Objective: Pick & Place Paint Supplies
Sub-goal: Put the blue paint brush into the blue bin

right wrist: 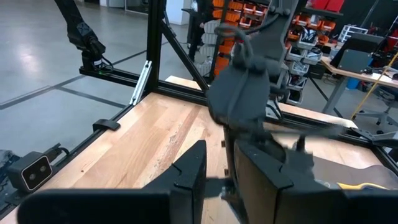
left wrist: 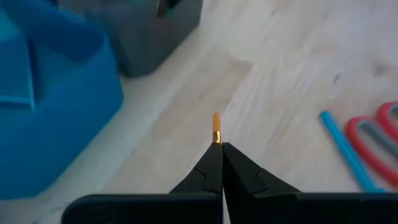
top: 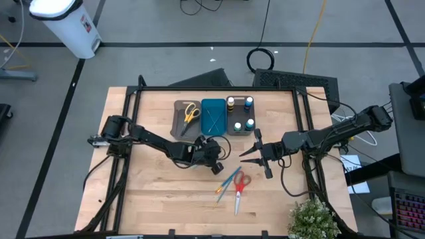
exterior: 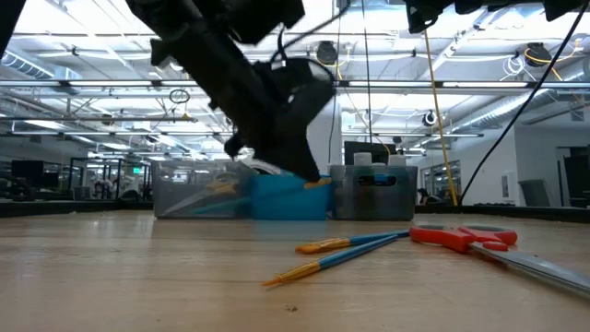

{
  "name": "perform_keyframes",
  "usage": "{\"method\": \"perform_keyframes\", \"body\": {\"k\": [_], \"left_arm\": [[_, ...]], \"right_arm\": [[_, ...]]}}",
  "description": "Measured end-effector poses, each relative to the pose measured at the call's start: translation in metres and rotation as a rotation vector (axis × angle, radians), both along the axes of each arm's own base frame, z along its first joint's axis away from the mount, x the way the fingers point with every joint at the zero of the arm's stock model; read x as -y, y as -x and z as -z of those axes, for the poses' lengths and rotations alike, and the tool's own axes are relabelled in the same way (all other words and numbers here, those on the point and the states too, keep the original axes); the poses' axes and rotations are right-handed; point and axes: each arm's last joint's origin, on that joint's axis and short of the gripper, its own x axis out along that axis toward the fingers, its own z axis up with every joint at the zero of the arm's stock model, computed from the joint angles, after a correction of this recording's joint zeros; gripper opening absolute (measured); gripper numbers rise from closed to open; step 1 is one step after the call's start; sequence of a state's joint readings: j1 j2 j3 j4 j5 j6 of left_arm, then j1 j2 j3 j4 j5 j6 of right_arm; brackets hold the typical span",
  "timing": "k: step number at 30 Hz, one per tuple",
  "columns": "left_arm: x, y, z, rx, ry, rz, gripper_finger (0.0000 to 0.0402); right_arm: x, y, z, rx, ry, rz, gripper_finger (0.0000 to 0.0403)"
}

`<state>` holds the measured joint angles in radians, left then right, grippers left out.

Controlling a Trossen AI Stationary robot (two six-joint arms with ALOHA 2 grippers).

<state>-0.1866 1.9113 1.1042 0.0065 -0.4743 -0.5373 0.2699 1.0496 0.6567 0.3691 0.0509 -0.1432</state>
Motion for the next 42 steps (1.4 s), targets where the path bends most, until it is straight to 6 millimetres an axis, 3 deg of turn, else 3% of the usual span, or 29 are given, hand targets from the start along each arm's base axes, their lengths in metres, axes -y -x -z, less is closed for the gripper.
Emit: {"method": "perform_keyframes", "body": {"k": [16, 23, 27, 35, 42], "left_arm": [[0.000, 0.017, -0.066, 0.148, -0.145, -0.048, 0.0000], [-0.008, 0.018, -0.078, 0.162, -0.159, -0.011, 0.0003], [-0.010, 0.013, -0.067, 0.111, -0.144, 0.093, 0.0032], [-0.021, -0.002, -0.006, -0.060, -0.153, 0.078, 0.0134], [-0.039, -0.007, 0.025, -0.155, -0.058, 0.131, 0.0202]], "right_arm": [[0.000, 0.000, -0.001, 0.007, -0.002, 0.000, 0.0073], [0.000, 0.000, -0.001, 0.007, -0.002, 0.000, 0.0073], [0.000, 0.000, -0.001, 0.007, -0.002, 0.000, 0.0073], [0.000, 0.000, -0.001, 0.014, -0.003, 0.000, 0.0073], [0.000, 0.000, -0.001, 0.013, -0.001, -0.001, 0.0073]]}}
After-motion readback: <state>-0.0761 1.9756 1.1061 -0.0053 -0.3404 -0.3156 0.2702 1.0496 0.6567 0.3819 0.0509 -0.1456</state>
